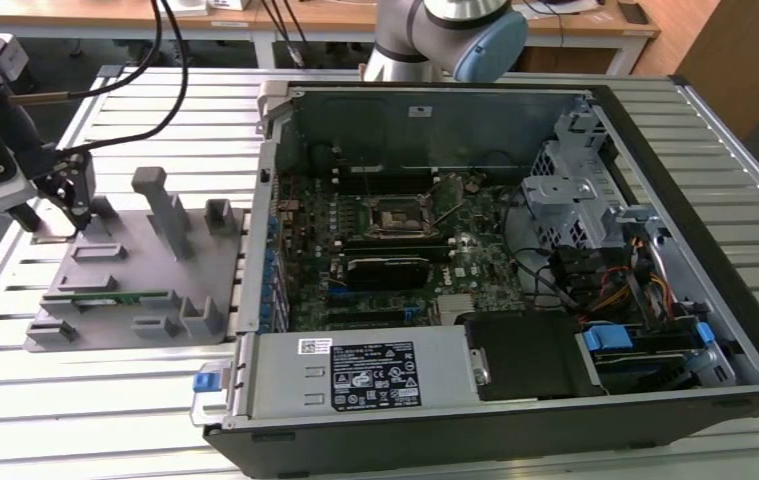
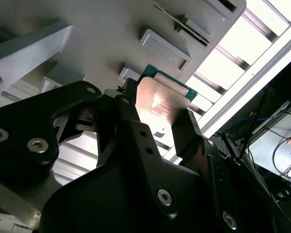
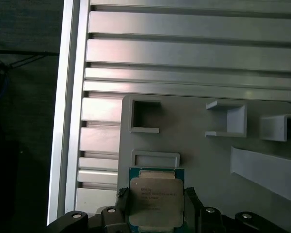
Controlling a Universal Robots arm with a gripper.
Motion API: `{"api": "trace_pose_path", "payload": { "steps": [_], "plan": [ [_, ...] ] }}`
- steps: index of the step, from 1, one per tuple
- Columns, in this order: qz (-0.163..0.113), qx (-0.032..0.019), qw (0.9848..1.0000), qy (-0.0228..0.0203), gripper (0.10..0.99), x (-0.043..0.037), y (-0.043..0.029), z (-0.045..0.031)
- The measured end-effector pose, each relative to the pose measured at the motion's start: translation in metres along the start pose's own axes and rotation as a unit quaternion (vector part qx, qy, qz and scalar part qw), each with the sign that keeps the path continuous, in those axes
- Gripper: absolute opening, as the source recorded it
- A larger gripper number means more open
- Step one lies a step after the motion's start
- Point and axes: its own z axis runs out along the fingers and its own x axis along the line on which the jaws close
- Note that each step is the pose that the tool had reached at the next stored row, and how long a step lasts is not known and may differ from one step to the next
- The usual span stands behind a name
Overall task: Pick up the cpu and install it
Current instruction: 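Pick up the cpu and move it towards the insertion slot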
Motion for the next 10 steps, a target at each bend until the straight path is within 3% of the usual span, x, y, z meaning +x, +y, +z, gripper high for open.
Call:
{"api": "trace_pose_path", "payload": {
  "steps": [10],
  "plan": [
    [0.0, 0.0, 1.0, 0.0, 0.533, 0.0, 0.0013, -0.0035]
  ]
}}
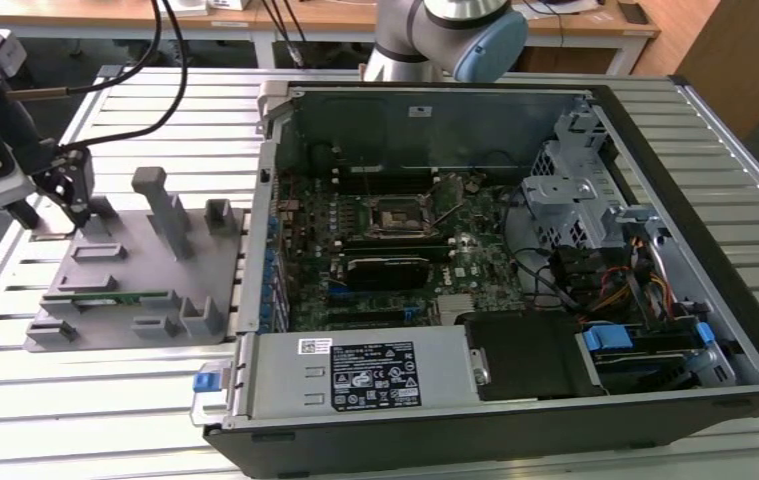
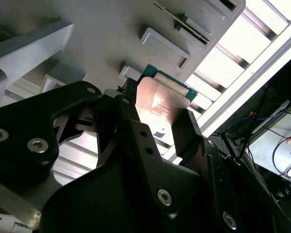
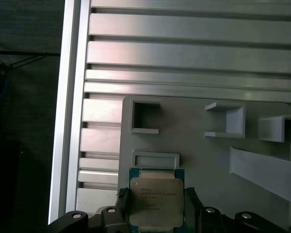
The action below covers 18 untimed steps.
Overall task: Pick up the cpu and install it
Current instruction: 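Pick up the cpu and move it towards the insertion slot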
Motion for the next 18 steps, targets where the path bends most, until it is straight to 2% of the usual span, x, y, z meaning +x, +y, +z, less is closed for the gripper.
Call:
{"api": "trace_pose_path", "payload": {
  "steps": [18],
  "plan": [
    [0.0, 0.0, 1.0, 0.0, 0.533, 0.0001, 0.0014, -0.0041]
  ]
}}
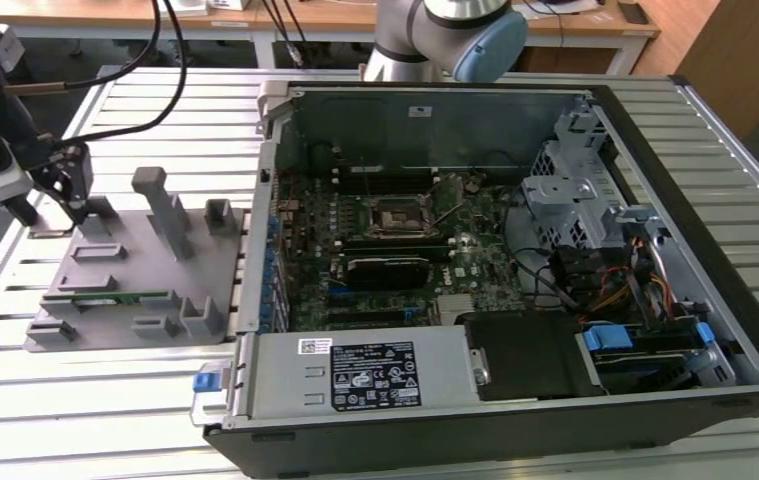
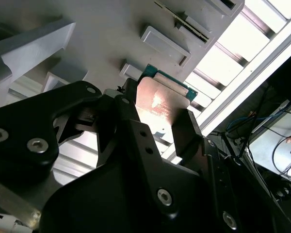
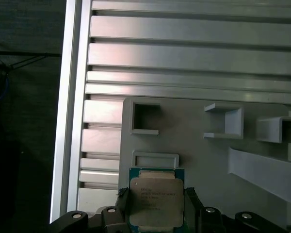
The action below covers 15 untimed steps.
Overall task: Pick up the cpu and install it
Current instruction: 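Pick up the cpu and move it towards the insertion slot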
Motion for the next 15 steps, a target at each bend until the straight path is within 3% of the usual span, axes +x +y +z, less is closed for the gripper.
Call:
{"api": "trace_pose_path", "payload": {
  "steps": [15],
  "plan": [
    [0.0, 0.0, 1.0, 0.0, 0.533, 0.0, 0.0018, -0.004]
  ]
}}
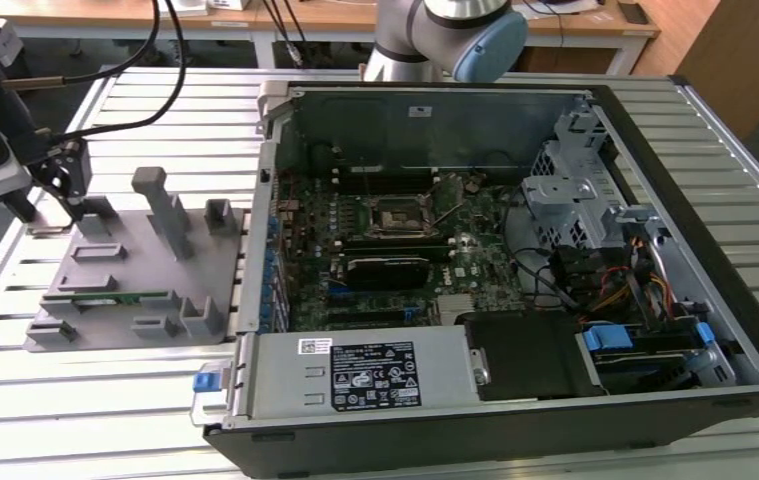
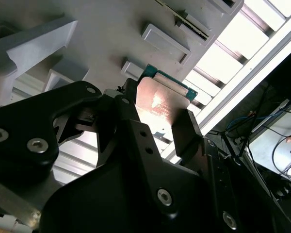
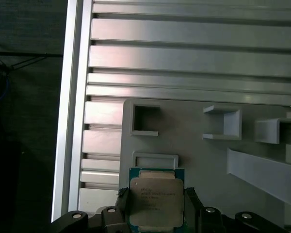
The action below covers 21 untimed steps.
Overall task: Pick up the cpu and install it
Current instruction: 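Pick up the cpu and move it towards the insertion slot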
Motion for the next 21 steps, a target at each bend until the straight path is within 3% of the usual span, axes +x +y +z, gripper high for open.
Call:
{"api": "trace_pose_path", "payload": {
  "steps": [10, 21],
  "plan": [
    [0.0, 0.0001, 1.0, 0.0002, 0.533, 0.0001, 0.0013, -0.0037],
    [0.0, 0.0, 1.0, 0.0, 0.533, 0.0004, 0.0043, -0.0218]
  ]
}}
